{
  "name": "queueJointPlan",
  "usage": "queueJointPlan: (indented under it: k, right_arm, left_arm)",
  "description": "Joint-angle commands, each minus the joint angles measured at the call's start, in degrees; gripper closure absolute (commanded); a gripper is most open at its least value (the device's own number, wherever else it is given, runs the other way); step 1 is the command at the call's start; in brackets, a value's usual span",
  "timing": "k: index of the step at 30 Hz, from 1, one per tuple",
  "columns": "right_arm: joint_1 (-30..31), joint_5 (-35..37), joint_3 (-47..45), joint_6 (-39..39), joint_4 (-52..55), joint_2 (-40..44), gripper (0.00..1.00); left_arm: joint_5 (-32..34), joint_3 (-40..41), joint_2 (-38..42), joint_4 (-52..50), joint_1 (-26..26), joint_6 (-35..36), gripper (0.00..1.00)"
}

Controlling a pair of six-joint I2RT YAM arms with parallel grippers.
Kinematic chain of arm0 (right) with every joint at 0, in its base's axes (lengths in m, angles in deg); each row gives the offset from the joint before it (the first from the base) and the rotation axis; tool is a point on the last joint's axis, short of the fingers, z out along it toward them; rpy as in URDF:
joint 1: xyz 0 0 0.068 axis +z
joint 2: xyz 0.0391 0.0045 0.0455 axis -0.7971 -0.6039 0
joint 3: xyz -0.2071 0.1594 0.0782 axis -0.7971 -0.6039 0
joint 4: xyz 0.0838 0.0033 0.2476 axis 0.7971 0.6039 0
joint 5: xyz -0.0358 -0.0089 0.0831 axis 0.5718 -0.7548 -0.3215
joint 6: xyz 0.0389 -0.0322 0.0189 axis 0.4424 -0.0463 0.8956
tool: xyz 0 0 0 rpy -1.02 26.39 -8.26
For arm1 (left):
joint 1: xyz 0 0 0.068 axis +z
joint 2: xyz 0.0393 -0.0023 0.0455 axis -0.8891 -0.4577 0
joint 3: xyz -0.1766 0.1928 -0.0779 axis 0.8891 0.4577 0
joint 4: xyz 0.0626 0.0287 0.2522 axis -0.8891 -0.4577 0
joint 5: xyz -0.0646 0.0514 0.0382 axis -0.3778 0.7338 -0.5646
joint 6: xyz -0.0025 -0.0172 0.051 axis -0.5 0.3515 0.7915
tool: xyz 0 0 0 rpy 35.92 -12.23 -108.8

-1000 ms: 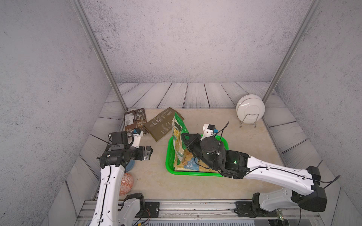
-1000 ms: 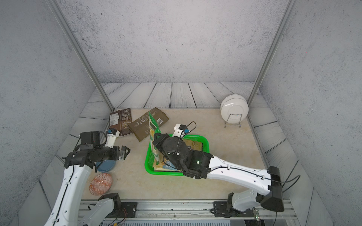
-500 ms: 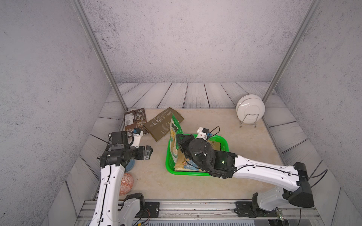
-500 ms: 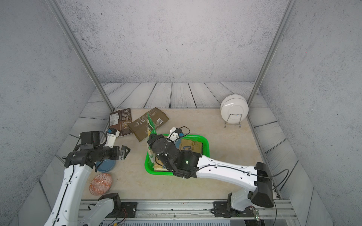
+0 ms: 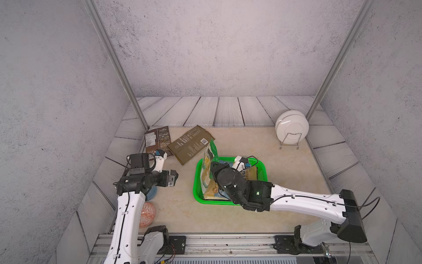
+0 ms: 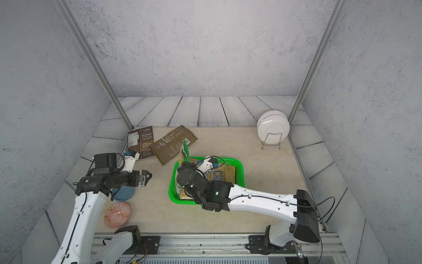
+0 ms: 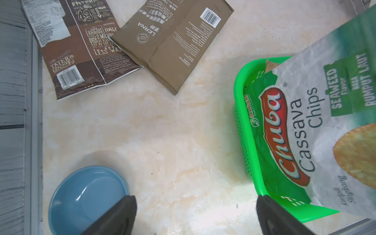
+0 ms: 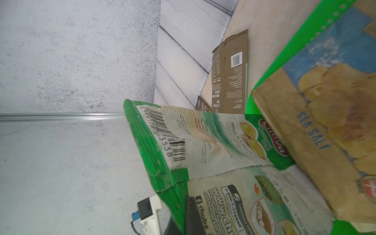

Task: Put the potato chips into the basket
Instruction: Place the potato chip in the basket.

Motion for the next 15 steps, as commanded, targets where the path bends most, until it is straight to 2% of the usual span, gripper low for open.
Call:
queueJointPlan:
  k: [1, 3, 8, 11, 13, 15]
  right_arm:
    - [0.36, 6.08, -2.82, 2.65, 4.2, 6.72, 1.0]
    - [0.33, 7.52, -6.06, 3.34, 6.14, 9.75, 0.98]
    - [0.32, 11.61, -13.28, 4.3, 11.84, 17.69, 0.78]
    - [0.34, 15.39, -16.52, 4.1, 18.29, 22.98, 0.69]
    - [0.32, 18.4, -18.84, 1.87, 21.32, 26.57, 0.66]
    - [0.28, 21.48, -21.85, -8.47, 17.45, 30.24, 0.63]
  left_arm:
    - [-0.13, 0.52, -0.19, -0.07, 0.52, -0.26, 0.02]
    - [-0.17, 0.55, -0.13, -0.07, 0.44, -0.3, 0.02]
    - [-0.48, 0.49, -0.13, -0.08, 0.41, -0.16, 0.02]
    - [-0.63, 0.48, -0.11, -0.17, 0.46, -0.13, 0.02]
    - [-0.65, 0.54, 0.02, -0.15, 0.48, -0.01, 0.02]
    - [-0.74, 0.48, 0.05, -0.15, 0.41, -0.02, 0.02]
